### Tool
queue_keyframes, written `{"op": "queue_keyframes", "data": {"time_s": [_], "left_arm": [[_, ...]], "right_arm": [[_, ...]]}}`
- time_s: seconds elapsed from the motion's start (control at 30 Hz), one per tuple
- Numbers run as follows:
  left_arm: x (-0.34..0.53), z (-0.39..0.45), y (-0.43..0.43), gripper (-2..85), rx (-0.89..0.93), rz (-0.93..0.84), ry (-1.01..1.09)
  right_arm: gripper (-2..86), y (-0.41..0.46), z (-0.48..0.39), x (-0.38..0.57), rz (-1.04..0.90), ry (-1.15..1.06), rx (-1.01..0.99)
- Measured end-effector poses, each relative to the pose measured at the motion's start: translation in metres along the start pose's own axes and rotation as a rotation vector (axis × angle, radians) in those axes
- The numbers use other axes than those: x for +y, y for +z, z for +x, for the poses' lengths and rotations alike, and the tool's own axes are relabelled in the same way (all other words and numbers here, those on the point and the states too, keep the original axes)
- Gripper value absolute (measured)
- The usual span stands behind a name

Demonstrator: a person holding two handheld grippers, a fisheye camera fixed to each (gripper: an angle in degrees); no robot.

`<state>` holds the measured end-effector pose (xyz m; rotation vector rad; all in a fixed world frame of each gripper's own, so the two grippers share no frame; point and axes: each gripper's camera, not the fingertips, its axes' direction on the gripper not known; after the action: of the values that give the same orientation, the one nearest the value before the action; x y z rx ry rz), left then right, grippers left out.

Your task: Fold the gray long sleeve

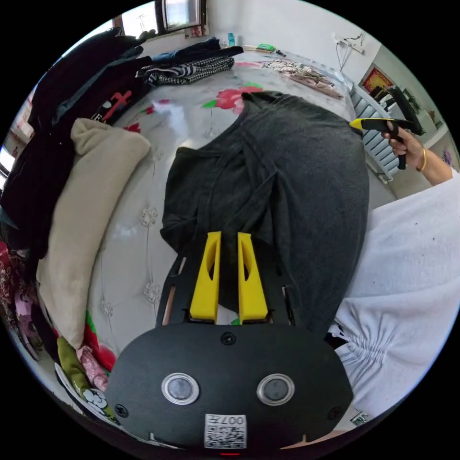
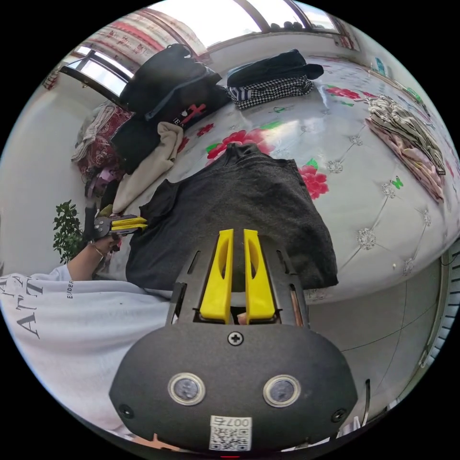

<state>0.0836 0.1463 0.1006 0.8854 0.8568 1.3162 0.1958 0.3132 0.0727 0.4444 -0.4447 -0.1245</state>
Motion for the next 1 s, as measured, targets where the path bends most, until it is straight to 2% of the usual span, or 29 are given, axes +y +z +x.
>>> {"op": "queue_keyframes", "data": {"time_s": [0.03,0.1,0.2,0.27,0.43,0.6,0.7,0.77,0.83,1.0], "left_arm": [[0.001,-0.004,-0.002,0.8,-0.008,0.011,-0.038],[0.012,-0.034,-0.015,0.2,-0.045,0.048,-0.307],[0.050,-0.071,-0.023,1.5,0.110,0.156,-0.639],[0.064,-0.073,-0.017,6.5,0.119,0.161,-0.697],[0.092,-0.054,-0.020,5.4,0.015,0.169,-0.755],[0.141,-0.033,-0.028,5.2,0.071,0.196,-0.894],[0.160,-0.016,-0.027,5.2,0.117,0.175,-0.917],[0.169,-0.010,-0.024,5.2,0.150,0.173,-0.934],[0.179,-0.006,-0.021,5.2,0.177,0.174,-0.965],[0.201,-0.004,-0.017,4.5,0.202,0.203,-1.024]], "right_arm": [[2.2,-0.004,0.000,0.002,0.009,-0.002,0.011],[2.7,-0.012,0.002,0.009,0.035,-0.003,0.029],[3.7,-0.023,0.018,0.025,0.065,0.054,0.062],[4.7,-0.031,0.040,0.043,0.102,0.170,0.061],[6.9,-0.050,0.086,0.088,0.237,0.490,-0.010],[7.9,-0.036,0.118,0.113,0.264,0.654,-0.184],[7.3,-0.017,0.119,0.110,0.237,0.657,-0.289],[5.1,-0.013,0.108,0.101,0.197,0.630,-0.128],[2.7,-0.012,0.099,0.091,0.184,0.585,-0.066],[0.3,-0.027,0.052,0.040,0.245,0.301,-0.211]]}}
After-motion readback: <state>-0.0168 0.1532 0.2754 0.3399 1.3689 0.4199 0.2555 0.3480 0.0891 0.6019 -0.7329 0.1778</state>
